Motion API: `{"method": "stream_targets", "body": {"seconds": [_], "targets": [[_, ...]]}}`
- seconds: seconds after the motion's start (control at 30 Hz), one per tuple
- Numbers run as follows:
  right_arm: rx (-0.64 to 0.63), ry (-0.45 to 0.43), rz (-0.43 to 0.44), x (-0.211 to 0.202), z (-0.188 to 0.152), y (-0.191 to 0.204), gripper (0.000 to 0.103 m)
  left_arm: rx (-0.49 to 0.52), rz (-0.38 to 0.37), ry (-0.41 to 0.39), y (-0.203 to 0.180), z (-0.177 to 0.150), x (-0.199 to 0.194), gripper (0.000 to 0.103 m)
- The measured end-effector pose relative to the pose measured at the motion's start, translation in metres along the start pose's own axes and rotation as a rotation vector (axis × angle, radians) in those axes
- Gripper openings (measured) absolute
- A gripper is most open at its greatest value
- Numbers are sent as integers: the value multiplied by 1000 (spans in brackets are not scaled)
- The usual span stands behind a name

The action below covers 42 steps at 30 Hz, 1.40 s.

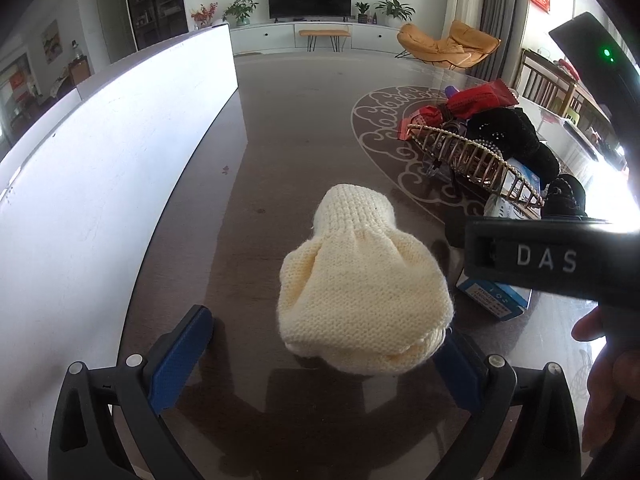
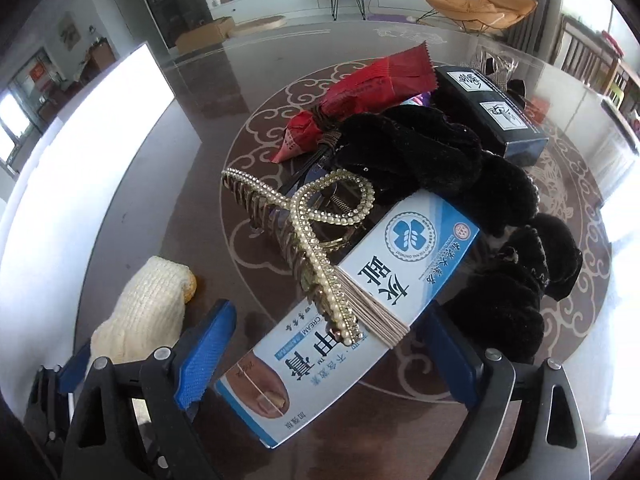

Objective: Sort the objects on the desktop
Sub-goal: 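Grasp the blue-and-white nail cream box with the right tool while the left tool holds the hat, then carry hat and nail cream box into the white cardboard box and release both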

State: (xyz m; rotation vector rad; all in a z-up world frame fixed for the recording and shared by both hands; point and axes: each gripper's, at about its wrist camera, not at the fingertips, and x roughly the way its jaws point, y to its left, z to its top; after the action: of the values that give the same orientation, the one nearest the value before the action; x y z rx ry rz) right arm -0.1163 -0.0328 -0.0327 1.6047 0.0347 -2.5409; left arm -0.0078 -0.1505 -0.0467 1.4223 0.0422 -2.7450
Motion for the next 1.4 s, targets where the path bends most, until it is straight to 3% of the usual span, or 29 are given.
{"method": "stream_targets", "body": {"seconds": [0.07, 0.13, 0.37, 0.6, 0.67, 0.8, 0.97, 1.07, 1.1, 1.13, 1.2, 1.4], "targets": [[-63, -20, -42, -1, -7, 3, 80, 0, -1, -1, 0, 0, 0, 103], [-87, -52, -31, -4, -16, -3, 67, 0, -1, -1, 0, 0, 1, 103], [-138, -104, -4, -21, -58, -38, 42, -1, 1, -2, 0, 0, 1, 103], [-159, -122, 57, -46, -99, -83, 42, 0, 0, -1, 0, 0, 1, 103], [-154, -105, 123, -52, -104, -99, 43, 5, -6, 3, 0, 0, 1, 103], [-153, -23, 213, -57, -105, -122, 61, 50, -43, 35, 0, -2, -3, 103], [-240, 34, 172, -46, -85, -104, 66, 50, -66, -8, -5, 13, -17, 103], [-280, 53, 125, -39, -74, -82, 68, 85, -34, 36, -15, 27, -6, 103], [-306, 68, 75, -37, -72, -75, 53, 106, 10, 43, -18, 27, -2, 81], [-314, 72, 68, -38, -69, -71, 43, 116, 23, 63, -19, 28, 3, 50], [-287, 114, 69, -37, -67, -74, 43, 69, -11, 59, -13, 28, -2, 45], [-231, 70, 151, -78, -60, -90, 43, -32, -135, -39, 9, 23, -70, 44]]}}
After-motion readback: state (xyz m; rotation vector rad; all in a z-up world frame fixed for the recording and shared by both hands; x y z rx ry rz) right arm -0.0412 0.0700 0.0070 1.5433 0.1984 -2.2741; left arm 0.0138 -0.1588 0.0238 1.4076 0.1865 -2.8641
